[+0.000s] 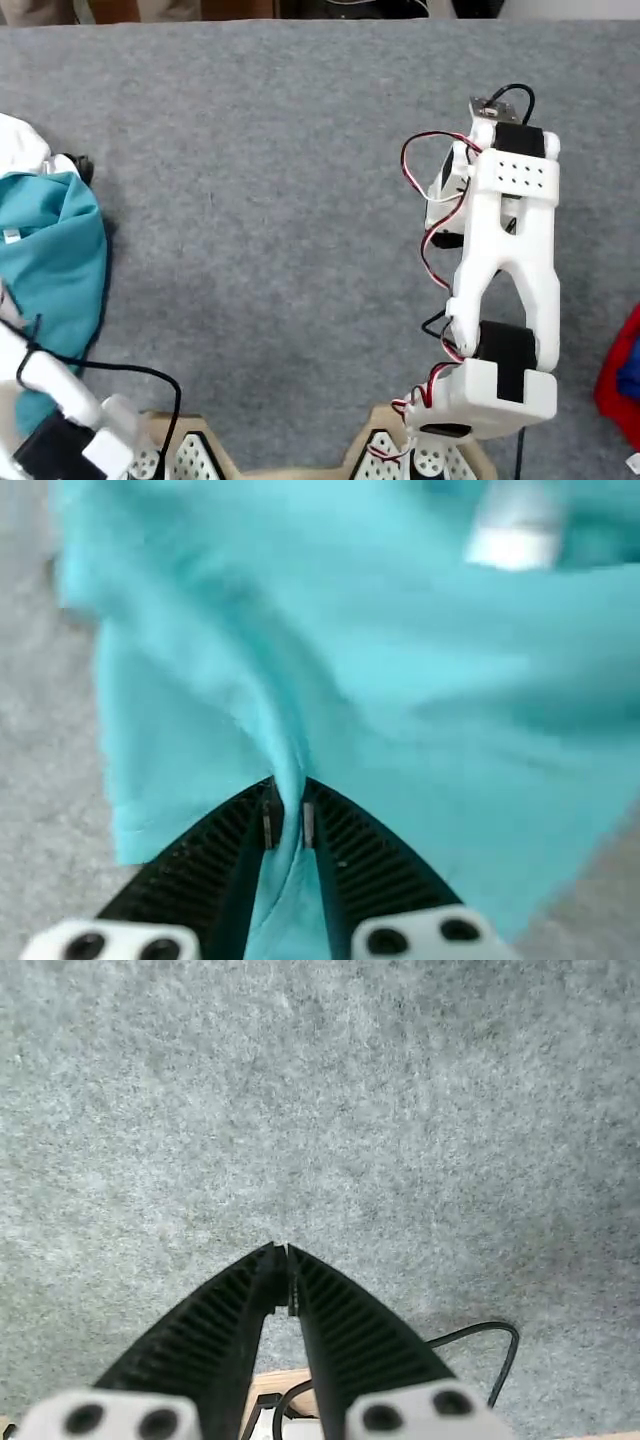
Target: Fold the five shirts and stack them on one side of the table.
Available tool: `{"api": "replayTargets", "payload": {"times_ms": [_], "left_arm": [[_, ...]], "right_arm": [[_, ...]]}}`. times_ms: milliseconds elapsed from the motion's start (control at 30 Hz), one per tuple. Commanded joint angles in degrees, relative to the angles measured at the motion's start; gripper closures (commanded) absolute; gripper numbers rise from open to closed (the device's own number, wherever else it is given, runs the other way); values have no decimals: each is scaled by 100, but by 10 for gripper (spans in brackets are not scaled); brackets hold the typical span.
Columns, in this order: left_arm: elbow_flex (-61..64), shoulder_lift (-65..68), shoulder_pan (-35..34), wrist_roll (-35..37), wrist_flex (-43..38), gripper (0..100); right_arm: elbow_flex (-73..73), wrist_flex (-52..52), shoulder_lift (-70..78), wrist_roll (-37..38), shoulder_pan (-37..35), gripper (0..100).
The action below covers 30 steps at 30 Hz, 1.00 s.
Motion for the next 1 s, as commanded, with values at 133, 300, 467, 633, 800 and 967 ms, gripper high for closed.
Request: {"api": "replayTargets", "payload": {"times_ms": [133, 300, 467, 633, 800, 967], "left_arm": [[-1644, -1007, 2198, 993, 1477, 981], [-2048, -1508, 4554, 1442, 2092, 981], [-1864, -1429, 6725, 1829, 2040, 981], [-1732, -1209, 8009, 1899, 1723, 981], [-1776, -963, 8607, 2101, 1714, 953], [-1785, -954, 8062, 3974, 1758, 736]], "right_arm": [[22, 70, -13, 0, -48, 993], [22, 281, -13, 26, -48, 993], [22, 281, -22, 35, -40, 993], [22, 255, -22, 44, 127, 993], [-4, 237, -13, 62, 523, 992], [-13, 281, -13, 879, 567, 990]]}}
